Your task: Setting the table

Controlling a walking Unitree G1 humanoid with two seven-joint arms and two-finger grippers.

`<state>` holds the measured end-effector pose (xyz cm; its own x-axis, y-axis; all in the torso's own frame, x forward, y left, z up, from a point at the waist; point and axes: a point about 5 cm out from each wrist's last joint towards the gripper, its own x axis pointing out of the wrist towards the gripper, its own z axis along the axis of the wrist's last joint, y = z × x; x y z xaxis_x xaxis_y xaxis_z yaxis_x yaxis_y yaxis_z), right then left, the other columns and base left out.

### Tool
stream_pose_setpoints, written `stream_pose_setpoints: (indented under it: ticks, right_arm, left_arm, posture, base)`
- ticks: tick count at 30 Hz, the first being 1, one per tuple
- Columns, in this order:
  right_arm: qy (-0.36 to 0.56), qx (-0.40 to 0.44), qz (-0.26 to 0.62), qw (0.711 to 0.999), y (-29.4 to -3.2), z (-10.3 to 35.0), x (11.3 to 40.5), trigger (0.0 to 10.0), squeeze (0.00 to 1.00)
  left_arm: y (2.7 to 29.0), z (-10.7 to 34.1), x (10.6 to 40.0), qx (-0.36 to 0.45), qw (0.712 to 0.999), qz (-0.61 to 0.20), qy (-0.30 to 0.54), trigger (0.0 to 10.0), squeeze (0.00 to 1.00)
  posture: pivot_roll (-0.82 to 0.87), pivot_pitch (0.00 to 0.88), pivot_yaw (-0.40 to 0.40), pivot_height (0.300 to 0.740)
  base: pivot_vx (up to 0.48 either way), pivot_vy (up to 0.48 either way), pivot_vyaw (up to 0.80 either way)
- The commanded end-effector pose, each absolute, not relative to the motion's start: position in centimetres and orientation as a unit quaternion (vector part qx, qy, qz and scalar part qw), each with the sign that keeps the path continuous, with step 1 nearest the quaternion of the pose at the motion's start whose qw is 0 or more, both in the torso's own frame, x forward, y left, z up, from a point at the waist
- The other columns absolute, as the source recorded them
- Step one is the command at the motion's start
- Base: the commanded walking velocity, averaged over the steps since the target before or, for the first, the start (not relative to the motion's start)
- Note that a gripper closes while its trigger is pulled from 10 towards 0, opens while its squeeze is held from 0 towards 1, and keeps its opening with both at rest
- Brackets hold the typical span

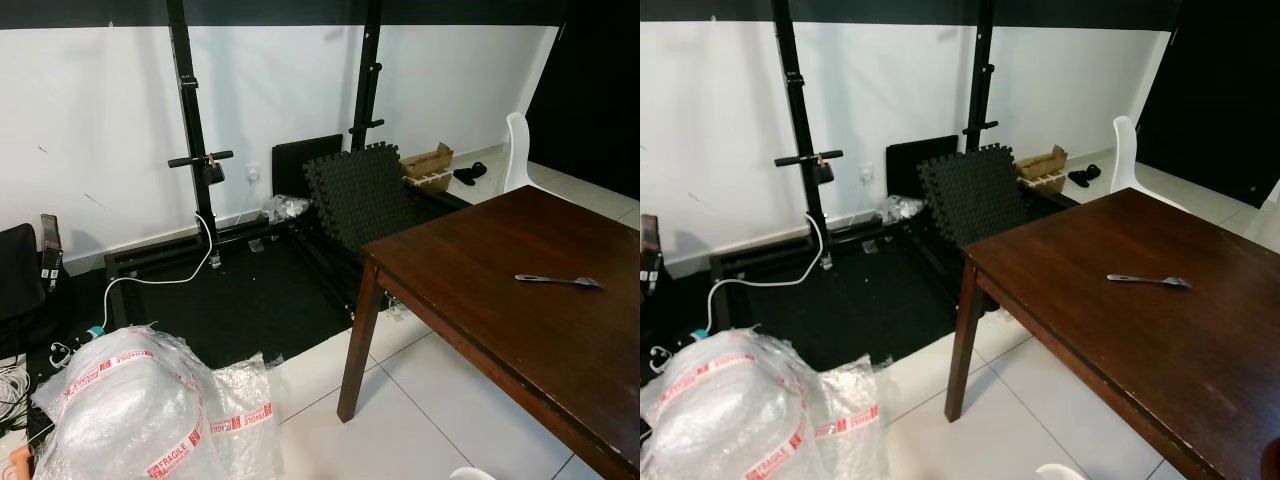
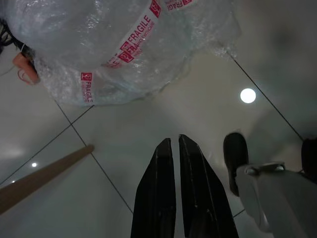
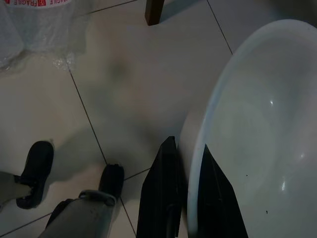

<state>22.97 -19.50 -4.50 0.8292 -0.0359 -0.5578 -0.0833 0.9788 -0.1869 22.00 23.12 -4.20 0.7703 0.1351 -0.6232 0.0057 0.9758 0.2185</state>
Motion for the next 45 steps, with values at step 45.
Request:
stream_pose_setpoints:
  ticks: [45]
  right_arm:
    - [0.306, -0.087, -0.025, 0.948, -20.13, -5.07, 22.28, 10.0, 0.00]
  left_arm:
    - [23.63, -4.91, 21.29, 0.119, 0.929, 0.030, 0.348, 10.0, 0.00]
  posture:
    - [0.02, 0.109, 0.071, 0.740]
  base:
    - [0.000, 0.000, 0.78]
